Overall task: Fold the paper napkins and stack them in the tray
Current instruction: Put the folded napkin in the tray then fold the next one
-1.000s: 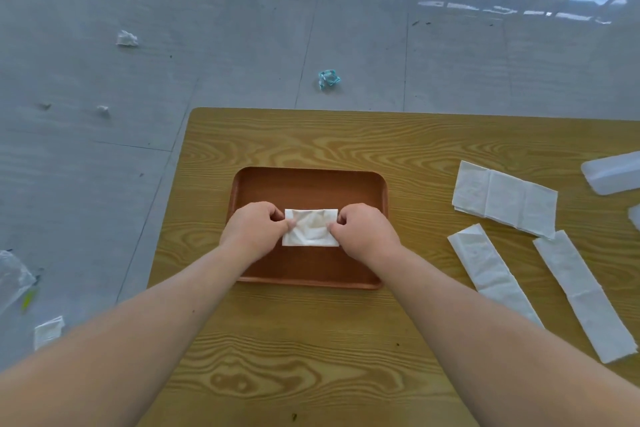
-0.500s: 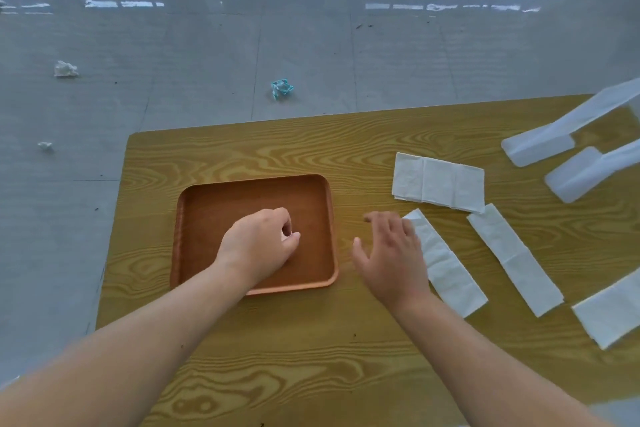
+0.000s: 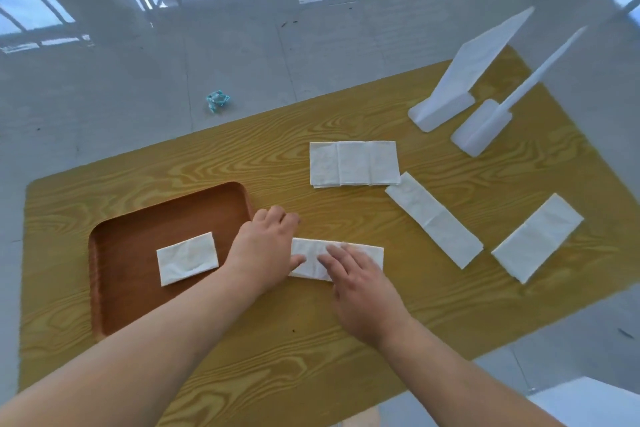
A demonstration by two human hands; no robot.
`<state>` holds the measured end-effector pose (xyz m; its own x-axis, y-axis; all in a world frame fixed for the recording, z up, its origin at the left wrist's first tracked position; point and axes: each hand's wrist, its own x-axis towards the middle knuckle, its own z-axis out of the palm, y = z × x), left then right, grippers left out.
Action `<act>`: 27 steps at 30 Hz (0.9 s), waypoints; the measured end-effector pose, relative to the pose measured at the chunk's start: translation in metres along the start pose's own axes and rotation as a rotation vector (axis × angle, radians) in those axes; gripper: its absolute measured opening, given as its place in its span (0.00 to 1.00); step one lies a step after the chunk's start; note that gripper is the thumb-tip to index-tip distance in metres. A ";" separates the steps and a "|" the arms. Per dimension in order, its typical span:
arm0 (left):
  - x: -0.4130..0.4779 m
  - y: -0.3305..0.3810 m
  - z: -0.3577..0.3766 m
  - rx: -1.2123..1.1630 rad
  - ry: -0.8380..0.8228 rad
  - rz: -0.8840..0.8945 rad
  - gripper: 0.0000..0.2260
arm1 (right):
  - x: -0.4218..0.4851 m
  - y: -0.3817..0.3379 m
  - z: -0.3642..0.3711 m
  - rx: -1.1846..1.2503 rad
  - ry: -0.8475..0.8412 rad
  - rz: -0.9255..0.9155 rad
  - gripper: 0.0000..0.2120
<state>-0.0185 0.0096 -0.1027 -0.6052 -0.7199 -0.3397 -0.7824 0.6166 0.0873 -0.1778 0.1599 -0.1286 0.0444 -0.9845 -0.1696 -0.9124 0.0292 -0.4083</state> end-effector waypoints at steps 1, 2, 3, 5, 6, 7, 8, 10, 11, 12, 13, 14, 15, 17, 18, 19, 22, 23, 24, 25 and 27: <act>0.004 0.001 0.001 0.058 -0.022 -0.002 0.34 | -0.003 0.003 -0.001 0.007 0.019 0.020 0.25; 0.007 0.001 0.002 0.103 -0.046 0.000 0.33 | -0.007 0.007 -0.003 0.012 0.034 0.042 0.24; 0.009 0.001 0.003 0.128 -0.072 0.000 0.31 | -0.011 0.011 -0.004 0.017 0.039 0.061 0.23; 0.014 0.000 0.003 0.110 -0.126 -0.013 0.28 | -0.017 0.020 -0.006 0.014 0.023 0.076 0.23; 0.015 0.000 0.002 0.088 -0.152 -0.022 0.25 | -0.019 0.024 -0.006 0.003 0.010 0.069 0.24; 0.017 0.000 0.000 0.065 -0.173 -0.033 0.21 | -0.020 0.027 -0.006 -0.003 -0.005 0.059 0.24; 0.020 0.000 -0.001 0.032 -0.190 -0.046 0.16 | -0.021 0.029 -0.006 -0.004 -0.022 0.051 0.25; 0.022 0.000 -0.004 -0.117 -0.235 -0.102 0.08 | -0.020 0.031 -0.006 0.004 -0.044 0.047 0.26; 0.023 0.001 -0.006 -0.218 -0.268 -0.145 0.07 | -0.020 0.031 -0.007 0.009 -0.047 0.051 0.25; 0.023 0.001 -0.008 -0.310 -0.293 -0.190 0.07 | -0.018 0.030 -0.007 0.014 -0.046 0.057 0.25; 0.023 0.000 -0.010 -0.389 -0.303 -0.230 0.08 | -0.017 0.028 -0.007 0.019 -0.041 0.062 0.25; 0.023 0.000 -0.013 -0.471 -0.298 -0.269 0.09 | -0.015 0.027 -0.007 0.024 -0.033 0.061 0.25; 0.024 0.000 -0.016 -0.560 -0.283 -0.309 0.10 | -0.013 0.025 -0.007 0.032 -0.030 0.057 0.25; 0.026 0.003 -0.023 -0.756 -0.259 -0.361 0.11 | -0.011 0.022 -0.009 0.054 -0.039 0.053 0.25; 0.027 0.007 -0.026 -0.863 -0.273 -0.352 0.13 | -0.010 0.021 -0.011 0.067 -0.028 0.063 0.26; 0.028 0.012 -0.029 -0.983 -0.313 -0.323 0.16 | -0.011 0.022 -0.013 0.084 -0.002 0.088 0.26; 0.029 0.026 -0.033 -1.215 -0.411 -0.251 0.23 | -0.016 0.033 -0.020 0.152 0.114 0.242 0.21; 0.029 0.029 -0.030 -1.189 -0.382 -0.267 0.21 | -0.018 0.037 -0.022 0.167 0.147 0.295 0.19; 0.029 0.031 -0.027 -1.102 -0.322 -0.298 0.17 | -0.020 0.041 -0.023 0.175 0.177 0.338 0.17; 0.029 0.032 -0.022 -0.964 -0.261 -0.321 0.14 | -0.022 0.044 -0.025 0.177 0.209 0.365 0.15; 0.026 0.033 -0.011 -0.662 -0.224 -0.291 0.14 | -0.026 0.049 -0.027 0.168 0.258 0.365 0.14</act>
<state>-0.0616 0.0079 -0.0987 -0.3720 -0.6988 -0.6110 -0.8736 0.0410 0.4849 -0.2346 0.1820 -0.1203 -0.3887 -0.9148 -0.1098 -0.7700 0.3879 -0.5066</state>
